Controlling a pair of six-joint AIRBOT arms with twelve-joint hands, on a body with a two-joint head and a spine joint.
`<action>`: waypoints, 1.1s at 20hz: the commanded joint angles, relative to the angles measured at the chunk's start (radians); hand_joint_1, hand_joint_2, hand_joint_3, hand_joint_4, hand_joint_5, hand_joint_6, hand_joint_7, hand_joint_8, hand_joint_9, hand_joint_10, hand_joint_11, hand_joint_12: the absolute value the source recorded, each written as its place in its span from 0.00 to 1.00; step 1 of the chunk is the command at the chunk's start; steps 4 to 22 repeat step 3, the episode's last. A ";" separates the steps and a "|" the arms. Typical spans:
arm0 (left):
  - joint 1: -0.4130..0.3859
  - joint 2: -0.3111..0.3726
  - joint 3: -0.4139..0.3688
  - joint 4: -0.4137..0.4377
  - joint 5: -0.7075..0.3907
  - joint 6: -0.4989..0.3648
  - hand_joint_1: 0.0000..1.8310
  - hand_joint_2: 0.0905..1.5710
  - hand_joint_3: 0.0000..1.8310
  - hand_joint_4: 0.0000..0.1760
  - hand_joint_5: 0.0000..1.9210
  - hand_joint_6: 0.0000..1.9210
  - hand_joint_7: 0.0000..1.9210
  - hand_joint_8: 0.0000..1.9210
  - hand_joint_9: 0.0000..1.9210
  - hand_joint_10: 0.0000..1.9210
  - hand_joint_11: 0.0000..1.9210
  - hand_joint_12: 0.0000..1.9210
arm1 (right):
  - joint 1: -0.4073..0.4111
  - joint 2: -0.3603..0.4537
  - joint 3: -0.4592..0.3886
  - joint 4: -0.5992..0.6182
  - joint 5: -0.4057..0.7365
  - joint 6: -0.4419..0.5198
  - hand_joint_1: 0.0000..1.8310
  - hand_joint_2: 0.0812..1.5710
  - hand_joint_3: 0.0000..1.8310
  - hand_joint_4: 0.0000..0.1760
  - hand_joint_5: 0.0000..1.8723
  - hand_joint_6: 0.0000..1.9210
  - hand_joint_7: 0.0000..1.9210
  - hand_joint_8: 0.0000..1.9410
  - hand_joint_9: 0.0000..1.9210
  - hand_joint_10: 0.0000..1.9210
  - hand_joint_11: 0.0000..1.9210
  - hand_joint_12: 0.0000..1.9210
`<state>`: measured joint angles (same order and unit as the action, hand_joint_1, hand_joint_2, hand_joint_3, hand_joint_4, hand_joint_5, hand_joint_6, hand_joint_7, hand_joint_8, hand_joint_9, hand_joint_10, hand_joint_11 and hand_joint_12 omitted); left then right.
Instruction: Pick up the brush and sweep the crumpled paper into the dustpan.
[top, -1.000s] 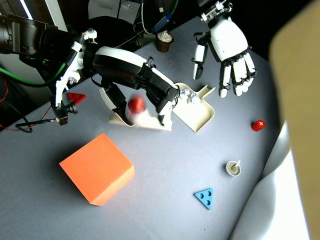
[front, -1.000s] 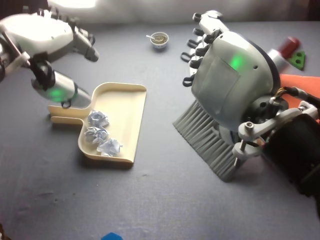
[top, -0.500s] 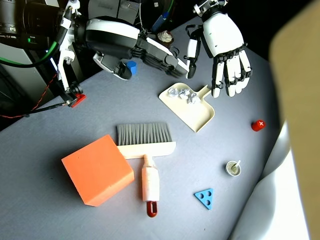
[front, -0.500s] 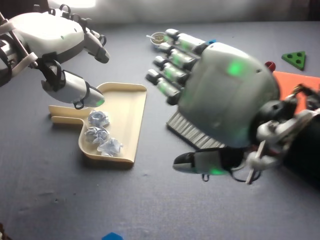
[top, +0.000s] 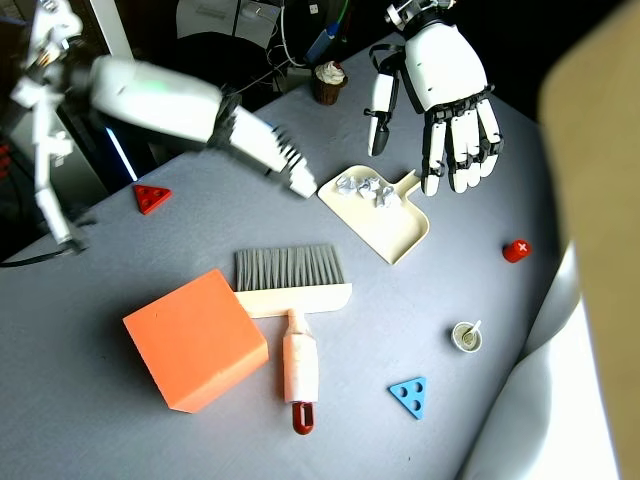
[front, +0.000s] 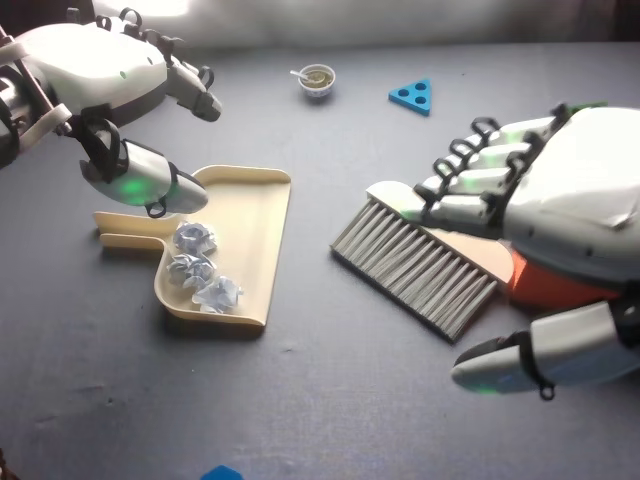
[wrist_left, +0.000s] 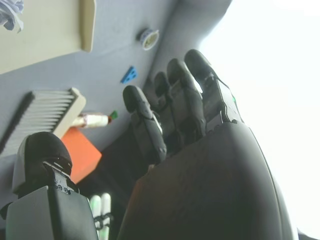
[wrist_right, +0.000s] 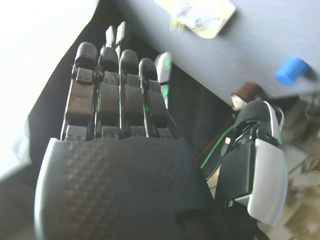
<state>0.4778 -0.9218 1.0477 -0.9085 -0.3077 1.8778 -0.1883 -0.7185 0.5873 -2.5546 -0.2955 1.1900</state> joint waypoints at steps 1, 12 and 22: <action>-0.008 0.007 0.002 0.025 -0.077 0.001 0.38 0.63 0.00 0.43 0.29 0.00 0.18 0.00 0.17 0.00 0.01 0.37 | 0.013 0.020 -0.004 -0.030 -0.060 0.008 0.06 0.58 0.00 0.00 0.17 0.00 0.18 0.00 0.18 0.00 0.19 0.02; -0.008 0.011 0.004 0.026 -0.072 0.001 0.37 0.64 0.00 0.38 0.27 0.00 0.17 0.00 0.16 0.00 0.01 0.37 | 0.010 0.041 -0.005 -0.030 -0.042 0.026 0.05 0.58 0.00 0.00 0.17 0.00 0.20 0.01 0.20 0.01 0.21 0.03; -0.008 0.011 0.004 0.026 -0.072 0.001 0.37 0.64 0.00 0.38 0.27 0.00 0.17 0.00 0.16 0.00 0.01 0.37 | 0.010 0.041 -0.005 -0.030 -0.042 0.026 0.05 0.58 0.00 0.00 0.17 0.00 0.20 0.01 0.20 0.01 0.21 0.03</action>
